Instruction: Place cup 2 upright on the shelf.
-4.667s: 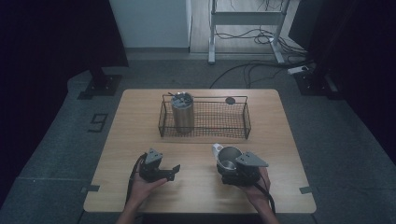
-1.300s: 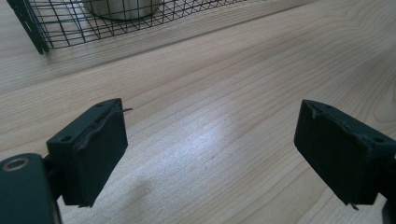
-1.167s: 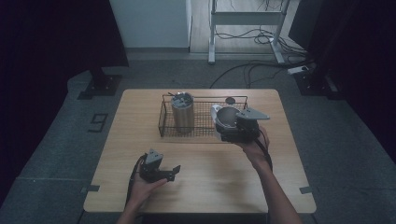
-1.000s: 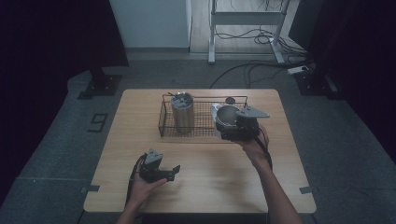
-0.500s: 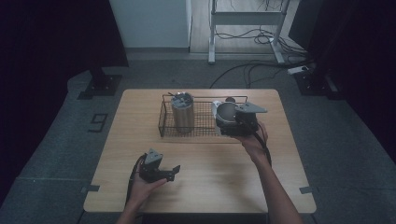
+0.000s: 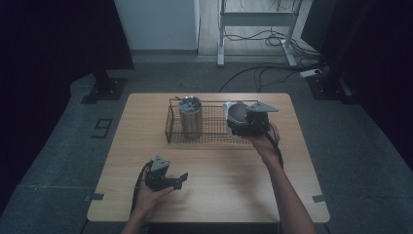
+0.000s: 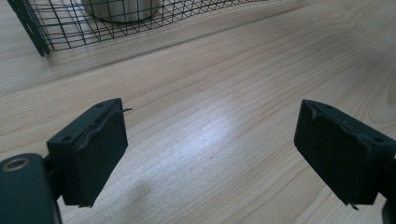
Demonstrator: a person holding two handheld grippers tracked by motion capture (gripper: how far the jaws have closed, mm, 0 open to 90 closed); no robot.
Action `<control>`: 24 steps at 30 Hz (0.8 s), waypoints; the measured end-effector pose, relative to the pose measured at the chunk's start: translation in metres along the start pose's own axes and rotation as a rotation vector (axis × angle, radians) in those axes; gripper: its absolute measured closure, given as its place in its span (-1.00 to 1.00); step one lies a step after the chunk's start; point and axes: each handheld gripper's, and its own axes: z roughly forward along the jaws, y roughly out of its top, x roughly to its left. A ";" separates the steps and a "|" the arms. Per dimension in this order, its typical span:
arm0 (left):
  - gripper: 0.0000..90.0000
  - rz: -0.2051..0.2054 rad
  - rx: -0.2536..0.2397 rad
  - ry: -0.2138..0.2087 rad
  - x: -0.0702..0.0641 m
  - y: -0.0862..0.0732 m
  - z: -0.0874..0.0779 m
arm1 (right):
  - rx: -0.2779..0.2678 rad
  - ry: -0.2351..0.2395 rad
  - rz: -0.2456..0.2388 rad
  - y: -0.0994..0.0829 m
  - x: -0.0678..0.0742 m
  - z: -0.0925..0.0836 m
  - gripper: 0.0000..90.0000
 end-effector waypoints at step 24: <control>-0.78 -0.005 -0.003 -0.006 0.002 0.000 -0.002 | 0.046 -0.032 -0.004 0.016 -0.016 0.035 -0.83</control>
